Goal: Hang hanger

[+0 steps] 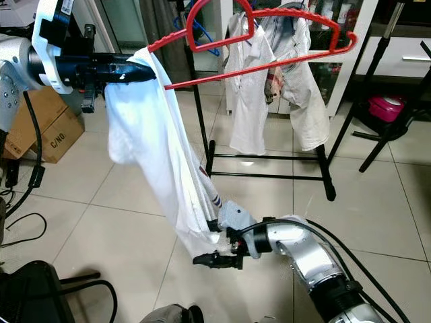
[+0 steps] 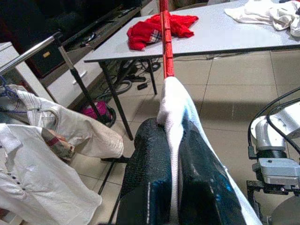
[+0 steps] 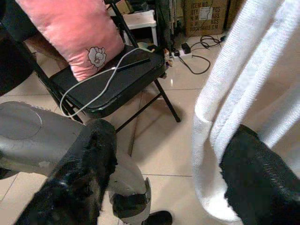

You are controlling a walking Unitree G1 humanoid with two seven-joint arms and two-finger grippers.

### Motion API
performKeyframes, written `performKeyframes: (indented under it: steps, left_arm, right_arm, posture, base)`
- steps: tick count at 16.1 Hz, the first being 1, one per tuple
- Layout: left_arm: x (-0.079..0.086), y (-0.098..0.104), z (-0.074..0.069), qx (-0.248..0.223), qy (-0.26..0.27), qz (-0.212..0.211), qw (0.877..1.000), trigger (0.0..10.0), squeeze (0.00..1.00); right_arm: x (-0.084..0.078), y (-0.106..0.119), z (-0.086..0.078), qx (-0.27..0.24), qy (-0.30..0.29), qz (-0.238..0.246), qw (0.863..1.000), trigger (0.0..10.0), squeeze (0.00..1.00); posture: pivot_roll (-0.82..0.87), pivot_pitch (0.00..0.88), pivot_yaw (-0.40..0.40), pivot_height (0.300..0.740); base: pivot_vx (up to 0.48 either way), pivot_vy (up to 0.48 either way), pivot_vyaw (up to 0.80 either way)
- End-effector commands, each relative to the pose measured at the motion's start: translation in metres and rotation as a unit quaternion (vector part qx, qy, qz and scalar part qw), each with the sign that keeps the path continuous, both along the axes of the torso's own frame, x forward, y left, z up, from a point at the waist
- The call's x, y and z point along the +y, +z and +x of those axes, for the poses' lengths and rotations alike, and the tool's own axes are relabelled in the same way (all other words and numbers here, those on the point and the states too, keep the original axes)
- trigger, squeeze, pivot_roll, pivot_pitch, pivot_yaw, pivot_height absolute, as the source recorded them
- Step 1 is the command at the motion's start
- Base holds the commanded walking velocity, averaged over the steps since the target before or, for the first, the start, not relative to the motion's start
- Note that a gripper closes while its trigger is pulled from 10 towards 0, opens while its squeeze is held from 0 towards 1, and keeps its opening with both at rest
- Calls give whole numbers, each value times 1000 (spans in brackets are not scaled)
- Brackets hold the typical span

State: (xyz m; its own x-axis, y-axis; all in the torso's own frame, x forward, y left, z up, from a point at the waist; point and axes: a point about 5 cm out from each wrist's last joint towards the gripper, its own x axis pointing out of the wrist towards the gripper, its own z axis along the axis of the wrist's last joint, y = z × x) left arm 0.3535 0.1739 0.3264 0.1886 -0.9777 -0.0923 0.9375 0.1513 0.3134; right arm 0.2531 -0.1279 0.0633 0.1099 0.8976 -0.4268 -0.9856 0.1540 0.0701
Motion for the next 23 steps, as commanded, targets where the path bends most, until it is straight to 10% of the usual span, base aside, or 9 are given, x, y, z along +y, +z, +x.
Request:
performKeyframes:
  steps: [1, 8, 23]
  left_arm:
    - [4, 15, -2, -33, 6, -4, 999, 0, 0]
    - [4, 13, -2, -35, 5, -7, 999, 0, 0]
    - [6, 8, -2, -34, 8, -3, 999, 0, 0]
  right_arm:
    - [-4, -10, -2, 20, -2, -5, 1000, 0, 0]
    - [-35, -16, -9, 28, -23, -17, 999, 0, 0]
    - [-49, -9, 4, 13, -89, -34, 995, 0, 0]
  posture:
    - [-80, 42, 186, 740]
    - [-86, 40, 183, 740]
    - [-89, 43, 184, 740]
  base:
    - [0, 0, 0]
    - [0, 0, 0]
    - [0, 0, 0]
